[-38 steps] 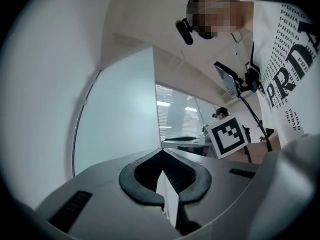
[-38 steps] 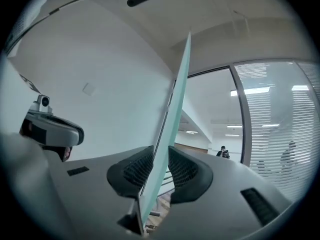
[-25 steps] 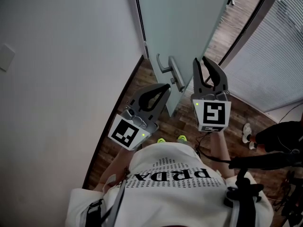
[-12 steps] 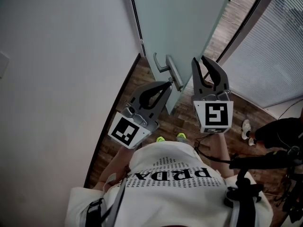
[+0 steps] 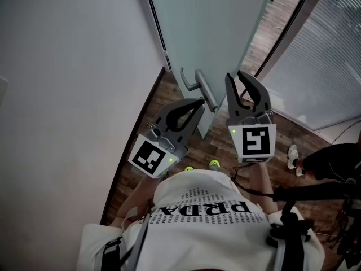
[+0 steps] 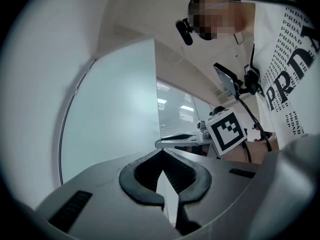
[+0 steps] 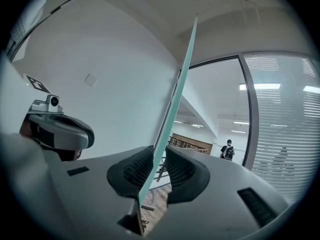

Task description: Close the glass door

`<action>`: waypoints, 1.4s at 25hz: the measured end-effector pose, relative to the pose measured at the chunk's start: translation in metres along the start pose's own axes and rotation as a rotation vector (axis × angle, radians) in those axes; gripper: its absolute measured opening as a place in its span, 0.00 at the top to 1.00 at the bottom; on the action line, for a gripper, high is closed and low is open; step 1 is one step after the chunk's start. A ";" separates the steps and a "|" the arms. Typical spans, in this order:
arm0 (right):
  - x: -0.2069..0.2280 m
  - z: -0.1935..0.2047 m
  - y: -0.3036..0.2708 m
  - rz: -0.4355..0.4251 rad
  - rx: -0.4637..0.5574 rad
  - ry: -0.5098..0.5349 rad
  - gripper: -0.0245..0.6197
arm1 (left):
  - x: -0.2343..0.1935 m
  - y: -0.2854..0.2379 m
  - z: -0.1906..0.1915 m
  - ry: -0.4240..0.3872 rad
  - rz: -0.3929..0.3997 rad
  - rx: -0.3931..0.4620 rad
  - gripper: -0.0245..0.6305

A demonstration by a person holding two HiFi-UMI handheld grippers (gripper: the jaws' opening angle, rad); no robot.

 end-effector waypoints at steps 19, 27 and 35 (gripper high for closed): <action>-0.019 -0.017 0.004 -0.074 0.113 -0.040 0.87 | 0.001 0.010 -0.026 -0.152 -0.093 -0.040 0.97; -0.015 -0.011 -0.007 -0.102 0.140 -0.135 0.87 | 0.001 0.005 -0.029 -0.178 -0.136 -0.058 0.97; 0.007 0.005 0.003 -0.004 0.106 -0.108 0.87 | 0.005 0.001 -0.031 -0.171 -0.068 -0.051 0.97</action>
Point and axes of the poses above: the fingertips, and each gripper's own axes: y backward along the fingers, x to its right, z out of its underside, the point moved 3 cm from there along y, backward along the fingers, and after that the axes turned 3 degrees about y, right-handed, at the moved point
